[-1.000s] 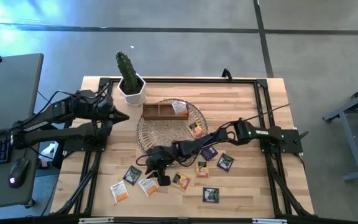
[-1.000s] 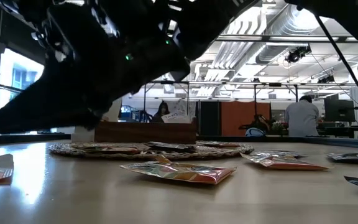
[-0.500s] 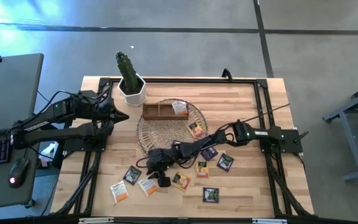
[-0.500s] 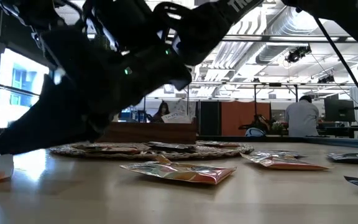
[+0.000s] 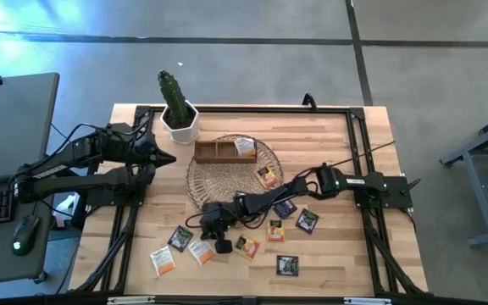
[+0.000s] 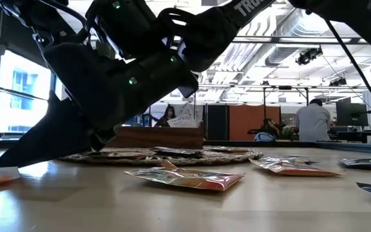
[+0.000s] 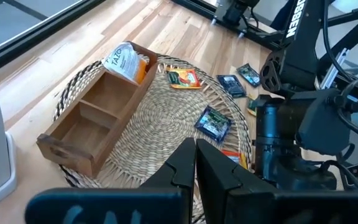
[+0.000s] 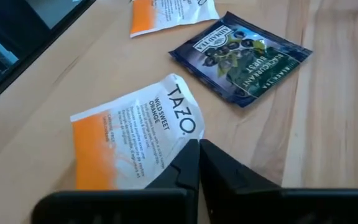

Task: Pick & Place Tea
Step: Put the white tea bag into the right section of the wooden organizer

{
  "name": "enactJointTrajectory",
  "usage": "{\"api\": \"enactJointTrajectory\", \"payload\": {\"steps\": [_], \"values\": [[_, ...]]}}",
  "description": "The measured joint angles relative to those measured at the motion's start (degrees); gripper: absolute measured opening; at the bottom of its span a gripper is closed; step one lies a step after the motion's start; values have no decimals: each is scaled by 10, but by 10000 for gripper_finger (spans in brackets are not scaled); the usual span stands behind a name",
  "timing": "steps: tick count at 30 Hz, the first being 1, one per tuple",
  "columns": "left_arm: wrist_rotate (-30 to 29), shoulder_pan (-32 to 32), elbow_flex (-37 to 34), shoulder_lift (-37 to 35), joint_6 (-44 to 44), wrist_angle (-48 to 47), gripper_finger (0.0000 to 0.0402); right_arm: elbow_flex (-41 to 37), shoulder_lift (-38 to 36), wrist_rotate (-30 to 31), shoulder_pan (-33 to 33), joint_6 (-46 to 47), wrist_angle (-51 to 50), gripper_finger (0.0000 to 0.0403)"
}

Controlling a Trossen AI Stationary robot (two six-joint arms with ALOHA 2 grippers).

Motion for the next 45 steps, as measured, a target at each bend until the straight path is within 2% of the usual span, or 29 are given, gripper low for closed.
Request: {"api": "enactJointTrajectory", "payload": {"steps": [5,8,11,14,18,22,25,28,31,33,36,45], "values": [[0,0,0,0,0,0,12,-3,-24,-4,-8,-1,-38,11],[0,0,0,0,-1,-2,12,-3,-71,35,-15,-37,-86,3],[0,0,0,0,-2,-3,12,0,-137,131,-22,-90,-163,7],[0,0,0,0,-2,-3,12,-1,-197,257,-29,-132,-278,3],[0,0,0,0,-2,-3,12,-2,-267,412,-43,-123,-394,3],[0,0,0,0,-2,-3,12,-59,-326,498,-68,-93,-429,2],[0,0,0,0,-2,-3,12,-148,-370,506,-96,-64,-382,1],[0,0,0,0,-2,-3,12,-245,-407,515,-124,-64,-247,1],[-10,0,0,0,-2,-3,12,-324,-421,520,-148,-103,-110,1],[-15,0,0,0,-2,-3,12,-357,-426,507,-161,-116,-61,1],[-19,0,0,0,-2,-3,12,-384,-430,491,-179,-104,-33,1],[-30,0,0,0,-2,-3,12,-415,-429,452,-207,-91,-38,0]]}}
